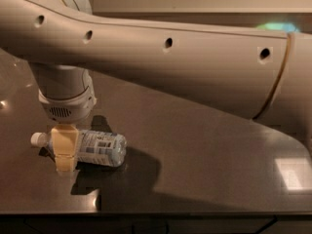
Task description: Place blue plastic bottle upright
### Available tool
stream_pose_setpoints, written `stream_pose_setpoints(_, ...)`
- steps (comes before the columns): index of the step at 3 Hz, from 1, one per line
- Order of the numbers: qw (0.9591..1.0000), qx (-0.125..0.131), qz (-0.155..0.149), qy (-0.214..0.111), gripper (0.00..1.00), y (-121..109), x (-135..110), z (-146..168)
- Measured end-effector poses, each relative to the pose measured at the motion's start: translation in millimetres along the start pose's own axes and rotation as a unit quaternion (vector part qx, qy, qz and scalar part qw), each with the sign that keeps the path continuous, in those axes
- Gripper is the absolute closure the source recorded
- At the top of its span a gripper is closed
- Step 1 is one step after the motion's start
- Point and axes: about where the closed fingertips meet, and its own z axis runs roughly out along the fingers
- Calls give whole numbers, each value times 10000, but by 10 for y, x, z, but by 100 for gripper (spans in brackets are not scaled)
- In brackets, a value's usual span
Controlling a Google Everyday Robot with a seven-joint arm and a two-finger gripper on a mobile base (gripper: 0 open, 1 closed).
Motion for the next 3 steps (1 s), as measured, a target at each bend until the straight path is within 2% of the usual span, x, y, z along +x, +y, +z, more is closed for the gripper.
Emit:
stream_pose_setpoints(1, 10000, -9, -13, 65, 16, 3, -37, 68)
stream_pose_setpoints(3, 9999, -77, -93, -57, 62, 3, -111, -61)
